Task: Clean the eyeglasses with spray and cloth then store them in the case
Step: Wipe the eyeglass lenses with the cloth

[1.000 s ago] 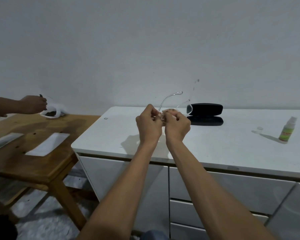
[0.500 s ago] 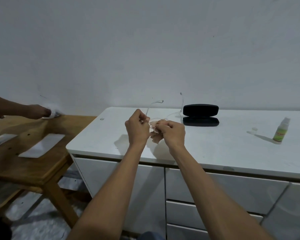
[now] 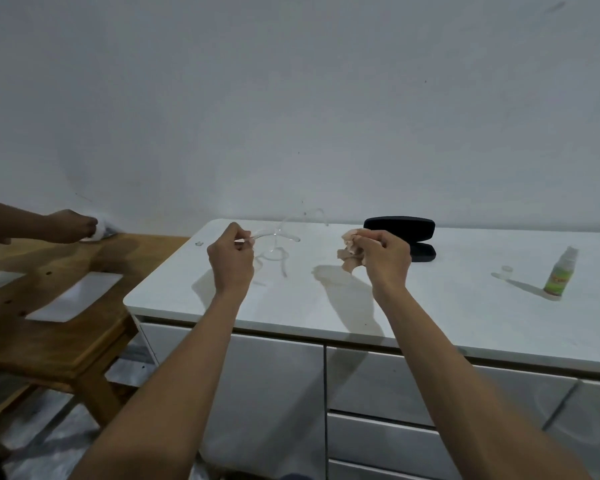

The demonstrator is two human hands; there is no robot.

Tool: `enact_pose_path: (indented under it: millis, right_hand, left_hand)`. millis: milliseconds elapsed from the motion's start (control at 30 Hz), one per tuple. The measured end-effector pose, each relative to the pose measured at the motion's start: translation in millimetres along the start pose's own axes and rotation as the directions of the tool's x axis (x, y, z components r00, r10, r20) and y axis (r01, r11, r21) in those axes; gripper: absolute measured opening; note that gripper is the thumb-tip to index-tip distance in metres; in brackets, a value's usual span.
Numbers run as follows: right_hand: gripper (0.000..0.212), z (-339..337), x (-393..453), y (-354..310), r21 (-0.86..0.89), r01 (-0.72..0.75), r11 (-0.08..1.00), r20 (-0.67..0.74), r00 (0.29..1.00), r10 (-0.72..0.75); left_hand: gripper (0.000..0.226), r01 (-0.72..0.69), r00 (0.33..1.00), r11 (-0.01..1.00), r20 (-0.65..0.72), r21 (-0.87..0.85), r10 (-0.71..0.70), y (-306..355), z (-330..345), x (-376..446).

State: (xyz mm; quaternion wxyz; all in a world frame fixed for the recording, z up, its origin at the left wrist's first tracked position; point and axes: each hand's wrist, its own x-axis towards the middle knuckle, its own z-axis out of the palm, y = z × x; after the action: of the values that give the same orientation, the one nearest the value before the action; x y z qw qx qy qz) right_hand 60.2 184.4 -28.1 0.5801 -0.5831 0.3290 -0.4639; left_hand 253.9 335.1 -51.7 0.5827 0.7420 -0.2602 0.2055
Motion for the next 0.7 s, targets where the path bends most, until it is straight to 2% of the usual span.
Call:
enact_pose_path:
  millis: [133,333,500,700]
  right_hand:
    - [0.019,-11.0,12.4,0.6,-0.002,0.012,1.000,-0.016,1.000,-0.012]
    - [0.043,-13.0,22.9,4.4,-0.112,-0.024,0.993,0.146,0.989,0.041]
    - [0.014,-11.9,21.9,3.0,-0.172,0.015,0.985,0.222,0.975,0.024]
    - [0.018,-11.3,22.4,-1.5,-0.205,0.011,0.979,0.262,0.964,0.044]
  left_hand:
    - [0.020,-0.009,1.000,0.993,0.000,0.116,0.010,-21.1,-6.8,-1.8]
    - [0.024,0.008,1.000,0.970,0.016,0.242,-0.012,-39.1,-10.5,-0.4]
    - [0.024,-0.015,0.997,0.947,0.071,0.319,-0.008,-45.6,-14.5,-3.6]
    - [0.031,-0.076,0.986,0.927,0.169,0.367,0.014,-48.6,-21.6,-7.2]
